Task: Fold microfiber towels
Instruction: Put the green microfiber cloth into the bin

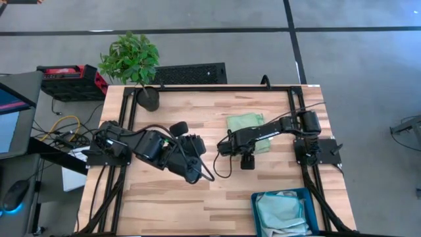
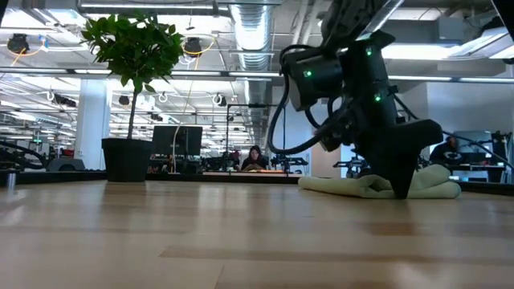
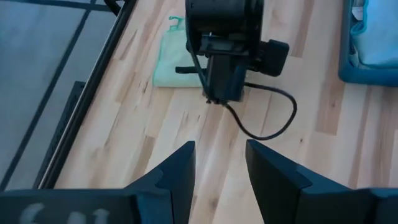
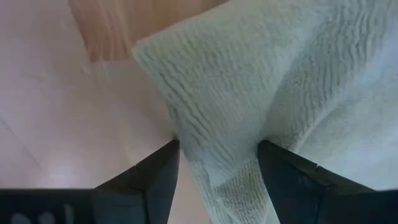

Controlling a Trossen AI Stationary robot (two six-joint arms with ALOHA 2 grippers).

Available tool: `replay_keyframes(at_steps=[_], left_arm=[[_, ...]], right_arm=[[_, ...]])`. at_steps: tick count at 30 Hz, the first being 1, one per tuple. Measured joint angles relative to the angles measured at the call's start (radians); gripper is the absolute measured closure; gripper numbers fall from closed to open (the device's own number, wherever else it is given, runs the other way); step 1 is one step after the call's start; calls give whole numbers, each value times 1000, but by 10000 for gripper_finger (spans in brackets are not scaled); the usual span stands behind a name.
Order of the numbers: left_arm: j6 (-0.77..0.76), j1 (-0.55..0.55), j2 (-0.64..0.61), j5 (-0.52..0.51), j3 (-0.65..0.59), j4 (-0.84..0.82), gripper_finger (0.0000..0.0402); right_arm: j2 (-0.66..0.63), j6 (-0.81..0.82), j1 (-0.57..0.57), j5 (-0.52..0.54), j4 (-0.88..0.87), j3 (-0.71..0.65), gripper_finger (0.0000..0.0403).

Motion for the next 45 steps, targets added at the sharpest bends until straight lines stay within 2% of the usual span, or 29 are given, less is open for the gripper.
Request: replay_keyframes(at_steps=[7,10,14,19,21,26,30,33,37,45], left_arm=[[-11,0,0,1,0,0,267],[-17,0,0,1,0,0,267],[-19,0,0,1,0,0,267],[-27,0,0,2,0,0,267],[-27,-1,0,2,0,0,267],[-25,-2,0,2,0,0,267],[-25,-3,1,2,0,0,267],[-25,-5,1,2,0,0,267],[-23,-8,1,2,0,0,267],[-33,-8,1,2,0,0,267]], right_arm=[[23,-34,-3,0,3,3,159],[12,-33,-2,0,11,1,174],[10,1,-2,-9,12,0,235],[11,39,7,6,12,-1,355],[6,39,10,7,8,-1,386],[-46,66,42,6,-34,-3,377],[-142,141,83,-24,-94,-3,394],[-229,215,121,-66,-135,-3,390],[-325,298,170,-201,-223,-2,391],[-494,447,321,-371,-245,-2,389]])
